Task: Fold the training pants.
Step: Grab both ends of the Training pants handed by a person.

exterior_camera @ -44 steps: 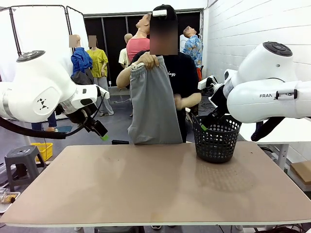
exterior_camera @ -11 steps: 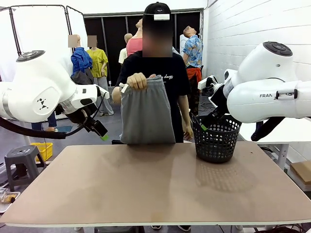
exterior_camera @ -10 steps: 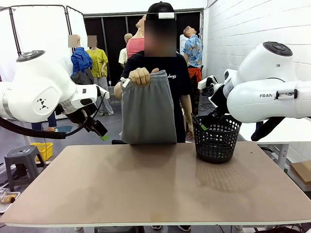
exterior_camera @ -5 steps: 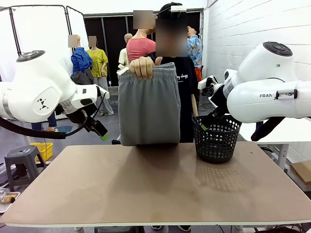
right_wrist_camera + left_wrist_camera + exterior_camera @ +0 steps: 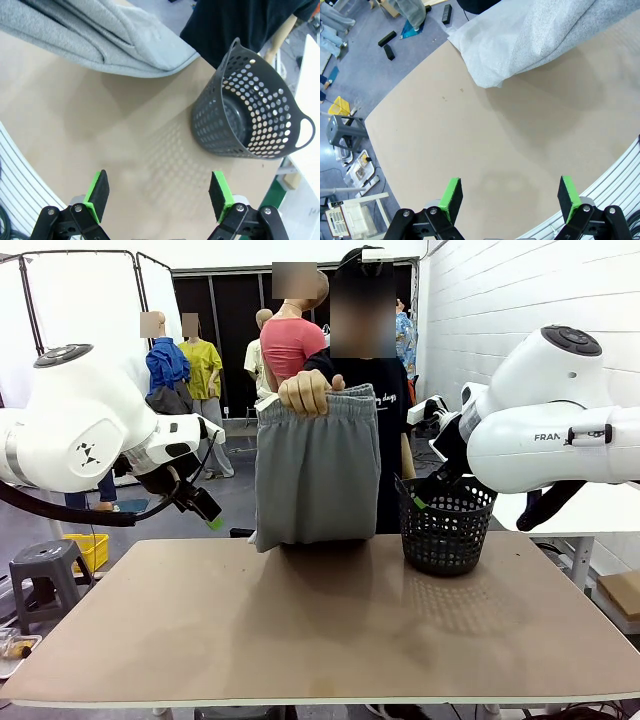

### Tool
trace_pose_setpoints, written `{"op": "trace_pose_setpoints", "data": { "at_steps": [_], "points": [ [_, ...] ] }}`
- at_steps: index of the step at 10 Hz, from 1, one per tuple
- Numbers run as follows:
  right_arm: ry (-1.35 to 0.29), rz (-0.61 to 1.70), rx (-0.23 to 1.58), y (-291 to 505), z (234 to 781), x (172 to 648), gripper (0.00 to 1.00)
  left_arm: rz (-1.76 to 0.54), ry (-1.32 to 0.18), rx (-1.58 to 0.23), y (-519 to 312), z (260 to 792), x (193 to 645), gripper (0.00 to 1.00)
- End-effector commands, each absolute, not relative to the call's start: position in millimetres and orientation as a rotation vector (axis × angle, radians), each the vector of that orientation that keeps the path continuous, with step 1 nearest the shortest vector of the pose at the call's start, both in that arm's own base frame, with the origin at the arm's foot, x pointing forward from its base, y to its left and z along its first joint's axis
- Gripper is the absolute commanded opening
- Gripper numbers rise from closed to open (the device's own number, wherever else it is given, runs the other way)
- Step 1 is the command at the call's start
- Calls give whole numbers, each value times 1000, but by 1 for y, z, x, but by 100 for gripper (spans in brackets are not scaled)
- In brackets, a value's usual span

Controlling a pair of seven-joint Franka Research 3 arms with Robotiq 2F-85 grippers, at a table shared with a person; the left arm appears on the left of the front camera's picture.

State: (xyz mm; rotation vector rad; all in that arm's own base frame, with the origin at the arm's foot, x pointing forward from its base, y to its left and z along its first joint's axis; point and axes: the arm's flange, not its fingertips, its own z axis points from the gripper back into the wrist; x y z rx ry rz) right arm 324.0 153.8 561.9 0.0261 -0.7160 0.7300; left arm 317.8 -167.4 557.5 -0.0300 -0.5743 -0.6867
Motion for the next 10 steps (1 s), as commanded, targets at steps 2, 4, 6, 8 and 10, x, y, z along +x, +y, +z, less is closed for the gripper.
{"op": "trace_pose_setpoints", "data": {
  "at_steps": [2, 4, 6, 8, 10],
  "points": [
    [-715, 733, 35, 154, 562, 324, 100, -686, -575, -31, -168, 558, 319, 100],
    [-715, 733, 35, 154, 562, 324, 100, -686, -575, -31, -168, 558, 319, 100],
    [-715, 733, 35, 154, 562, 324, 100, -686, -575, -31, -168, 558, 319, 100],
    [-705, 843, 0, 152, 561, 325, 100, -847, -564, 4, -164, 564, 314, 100],
    [-638, 1088, -70, 140, 562, 331, 100, -1076, -466, 89, -152, 579, 311, 100]
  ]
}}
